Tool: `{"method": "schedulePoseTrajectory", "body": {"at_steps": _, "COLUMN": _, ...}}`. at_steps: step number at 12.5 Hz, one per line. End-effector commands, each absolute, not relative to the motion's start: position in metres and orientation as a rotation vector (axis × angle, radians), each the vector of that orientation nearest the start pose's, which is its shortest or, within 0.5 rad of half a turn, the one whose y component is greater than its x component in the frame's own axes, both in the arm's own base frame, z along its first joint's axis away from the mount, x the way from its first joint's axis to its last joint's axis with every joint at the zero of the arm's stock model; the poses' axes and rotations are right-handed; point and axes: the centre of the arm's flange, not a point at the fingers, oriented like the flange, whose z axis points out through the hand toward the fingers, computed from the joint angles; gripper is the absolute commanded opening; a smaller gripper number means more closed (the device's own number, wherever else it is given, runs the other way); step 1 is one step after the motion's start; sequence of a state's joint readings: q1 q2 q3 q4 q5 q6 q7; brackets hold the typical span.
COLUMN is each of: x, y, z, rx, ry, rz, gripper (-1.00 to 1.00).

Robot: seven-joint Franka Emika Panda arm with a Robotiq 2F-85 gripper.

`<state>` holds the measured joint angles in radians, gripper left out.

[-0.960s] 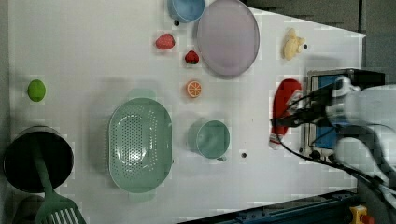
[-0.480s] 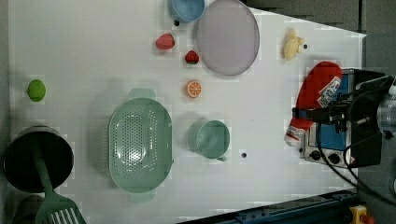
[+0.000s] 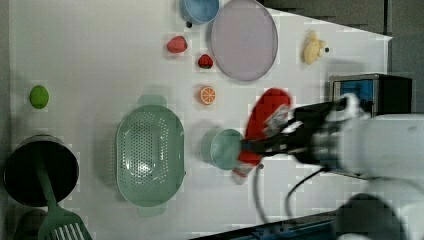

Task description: Pick Ketchup from the table and place it in strainer.

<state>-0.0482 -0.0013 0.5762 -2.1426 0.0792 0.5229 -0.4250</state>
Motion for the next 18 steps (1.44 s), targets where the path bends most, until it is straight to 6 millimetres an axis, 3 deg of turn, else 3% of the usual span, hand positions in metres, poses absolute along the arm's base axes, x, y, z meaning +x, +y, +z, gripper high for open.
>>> {"method": "schedulePoseTrajectory", "body": {"at_steps": 1, "x": 0.449, "y": 0.317, "z": 0.372, "rx": -3.034, "ry": 0.178, "rz": 0.085, "gripper": 0.22}}
{"method": "schedulePoseTrajectory", "body": {"at_steps": 4, "x": 0.441, "y": 0.36, "z": 0.326, "rx": -2.927, "ry": 0.257, "rz": 0.112, "gripper": 0.22}}
{"method": "schedulePoseTrajectory", "body": {"at_steps": 6, "x": 0.436, "y": 0.377, "z": 0.294, "rx": -2.882, "ry": 0.268, "rz": 0.143, "gripper": 0.22}}
{"method": "schedulePoseTrajectory", "body": {"at_steps": 7, "x": 0.436, "y": 0.38, "z": 0.278, "rx": -2.864, "ry": 0.276, "rz": 0.149, "gripper": 0.31}}
{"method": "schedulePoseTrajectory", "body": {"at_steps": 9, "x": 0.437, "y": 0.383, "z": 0.251, "rx": -2.843, "ry": 0.264, "rz": 0.15, "gripper": 0.73}}
{"method": "schedulePoseTrajectory", "body": {"at_steps": 10, "x": 0.439, "y": 0.381, "z": 0.243, "rx": -2.839, "ry": 0.265, "rz": 0.15, "gripper": 0.95}}
{"method": "schedulePoseTrajectory", "body": {"at_steps": 11, "x": 0.442, "y": 0.379, "z": 0.244, "rx": -2.839, "ry": 0.276, "rz": 0.144, "gripper": 1.0}}
{"method": "schedulePoseTrajectory", "body": {"at_steps": 14, "x": 0.458, "y": 0.363, "z": 0.289, "rx": -2.826, "ry": 0.479, "rz": 0.054, "gripper": 1.0}}
{"method": "schedulePoseTrajectory", "body": {"at_steps": 16, "x": 0.471, "y": 0.342, "z": 0.338, "rx": -2.839, "ry": 0.54, "rz": -0.063, "gripper": 1.0}}
{"method": "schedulePoseTrajectory", "body": {"at_steps": 18, "x": 0.487, "y": 0.307, "z": 0.392, "rx": -2.854, "ry": 0.622, "rz": -0.186, "gripper": 1.0}}
